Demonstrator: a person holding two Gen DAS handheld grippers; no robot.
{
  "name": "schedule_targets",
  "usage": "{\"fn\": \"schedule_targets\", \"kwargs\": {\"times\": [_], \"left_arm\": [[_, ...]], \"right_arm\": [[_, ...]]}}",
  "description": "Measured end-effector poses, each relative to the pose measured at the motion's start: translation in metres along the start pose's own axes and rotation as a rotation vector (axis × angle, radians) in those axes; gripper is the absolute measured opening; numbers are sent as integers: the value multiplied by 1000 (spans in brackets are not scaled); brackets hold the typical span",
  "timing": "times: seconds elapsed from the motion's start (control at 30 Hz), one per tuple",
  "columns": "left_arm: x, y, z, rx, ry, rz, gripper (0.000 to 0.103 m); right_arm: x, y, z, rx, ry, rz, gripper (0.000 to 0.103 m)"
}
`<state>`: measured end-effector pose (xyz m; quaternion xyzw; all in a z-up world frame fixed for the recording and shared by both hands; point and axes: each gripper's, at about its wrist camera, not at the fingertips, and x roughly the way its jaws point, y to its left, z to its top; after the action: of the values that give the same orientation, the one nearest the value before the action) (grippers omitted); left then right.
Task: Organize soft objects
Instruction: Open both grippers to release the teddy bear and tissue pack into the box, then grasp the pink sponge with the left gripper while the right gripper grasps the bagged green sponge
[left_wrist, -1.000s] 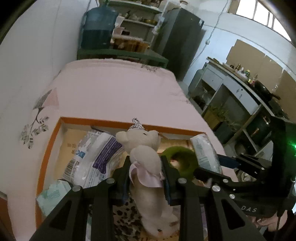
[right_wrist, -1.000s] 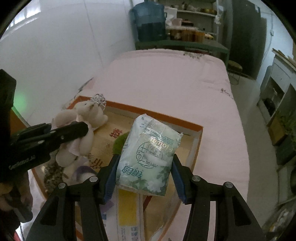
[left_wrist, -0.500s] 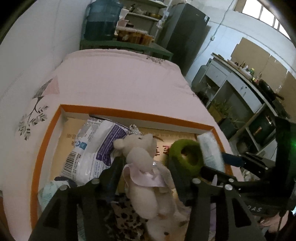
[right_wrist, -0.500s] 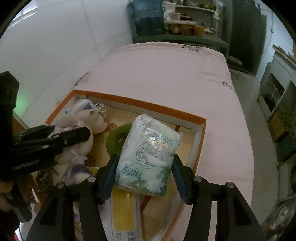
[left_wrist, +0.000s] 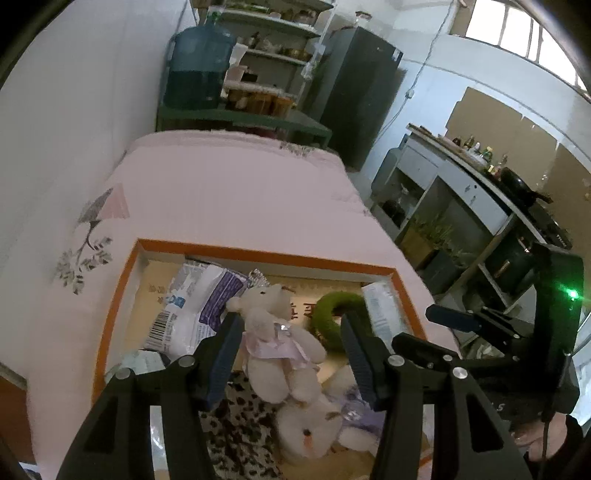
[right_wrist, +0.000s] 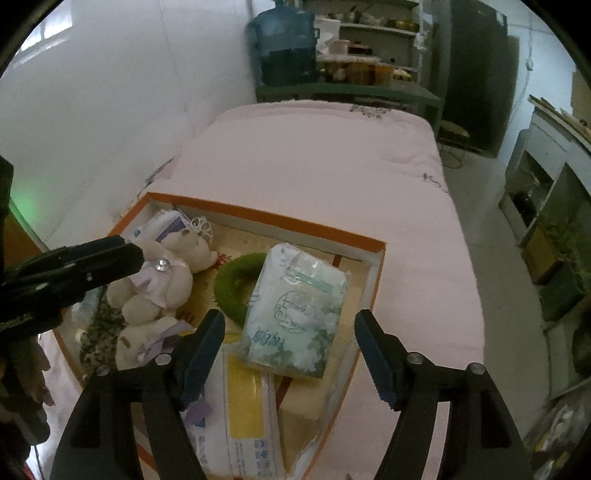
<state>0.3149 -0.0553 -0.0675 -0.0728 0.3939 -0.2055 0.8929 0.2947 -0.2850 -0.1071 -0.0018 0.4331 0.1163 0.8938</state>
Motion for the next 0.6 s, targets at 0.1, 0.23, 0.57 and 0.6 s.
{"fn": "schedule_targets", "kwargs": {"times": [0.1,0.23,0.57,0.6], "left_arm": [[-16,-2,-2,4,-28,-13,55],[-42,-5,-8,13,-66,-21,55],[-108,-3,-43,52,-153,14,55],[-114,-3,-51,54,-156,11,55]], "right_arm": [[-19,2,-3,20,-34,15,74],[-55,17,-17,22,-90,72,74],[-96,88,-93,-23,-60,208,74],[-95,94,-100,-23,-49,222,74]]}}
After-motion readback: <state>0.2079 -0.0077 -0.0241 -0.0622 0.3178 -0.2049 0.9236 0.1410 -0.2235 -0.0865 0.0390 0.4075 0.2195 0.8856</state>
